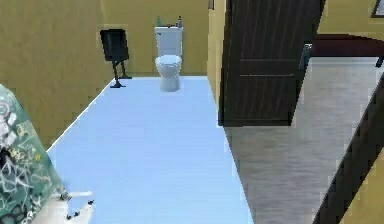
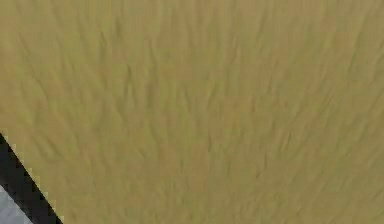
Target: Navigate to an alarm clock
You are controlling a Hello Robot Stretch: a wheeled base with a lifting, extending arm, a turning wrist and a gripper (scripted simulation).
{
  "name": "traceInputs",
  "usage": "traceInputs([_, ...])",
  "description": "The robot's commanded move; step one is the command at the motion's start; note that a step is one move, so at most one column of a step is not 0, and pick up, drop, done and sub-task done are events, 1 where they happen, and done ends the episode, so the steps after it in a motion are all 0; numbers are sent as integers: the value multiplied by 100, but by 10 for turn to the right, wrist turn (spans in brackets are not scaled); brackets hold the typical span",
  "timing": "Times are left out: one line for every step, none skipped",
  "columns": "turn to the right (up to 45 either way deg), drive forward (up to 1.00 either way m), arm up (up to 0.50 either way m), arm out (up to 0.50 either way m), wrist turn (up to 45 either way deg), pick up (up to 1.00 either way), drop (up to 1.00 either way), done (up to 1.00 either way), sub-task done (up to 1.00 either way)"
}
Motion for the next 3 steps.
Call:
traceInputs([0,65,0,0,0,0,0,0,0])
traceInputs([450,0,0,0,0,0,0,0,0])
traceInputs([210,0,0,0,0,0,0,0,0])
